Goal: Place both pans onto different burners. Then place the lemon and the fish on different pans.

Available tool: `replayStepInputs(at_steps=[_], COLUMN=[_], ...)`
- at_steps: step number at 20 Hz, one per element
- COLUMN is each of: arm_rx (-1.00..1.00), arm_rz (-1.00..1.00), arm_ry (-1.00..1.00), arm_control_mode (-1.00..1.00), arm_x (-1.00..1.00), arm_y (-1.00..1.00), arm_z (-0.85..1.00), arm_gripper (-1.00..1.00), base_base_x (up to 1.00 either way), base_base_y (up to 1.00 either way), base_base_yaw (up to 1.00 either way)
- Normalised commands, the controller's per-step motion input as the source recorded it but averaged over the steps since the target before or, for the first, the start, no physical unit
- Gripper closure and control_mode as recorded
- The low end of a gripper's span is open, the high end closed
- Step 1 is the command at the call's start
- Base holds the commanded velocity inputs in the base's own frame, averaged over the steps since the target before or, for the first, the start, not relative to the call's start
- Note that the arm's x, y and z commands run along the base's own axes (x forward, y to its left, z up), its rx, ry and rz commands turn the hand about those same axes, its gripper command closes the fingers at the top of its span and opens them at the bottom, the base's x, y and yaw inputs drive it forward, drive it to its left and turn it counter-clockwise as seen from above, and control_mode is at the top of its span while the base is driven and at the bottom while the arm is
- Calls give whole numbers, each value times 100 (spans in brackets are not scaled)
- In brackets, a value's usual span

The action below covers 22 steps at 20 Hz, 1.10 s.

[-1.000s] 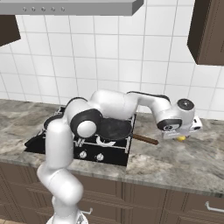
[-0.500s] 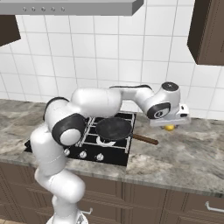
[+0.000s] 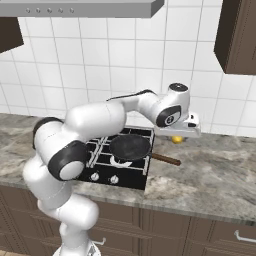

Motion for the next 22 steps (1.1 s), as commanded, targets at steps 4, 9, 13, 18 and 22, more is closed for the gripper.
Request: replayStepInputs(at_steps=[4,9,13,18,22], arm_rx=[2,0,0,0,0], arm_rz=[-5,0,0,0,0], arm_ry=[7,7,3,3,0], arm_control_mode=[-100,-100,-100,-100,-100], arm_x=[0,0,0,0,14], arm_y=[65,64,60,52,44], arm_z=[4,0,0,0,-3], arm_gripper=[100,100,100,100,100], base_base_x=[0,0,0,0,0], base_base_y=[0,0,0,0,0], base_base_yaw=[0,0,0,0,0])
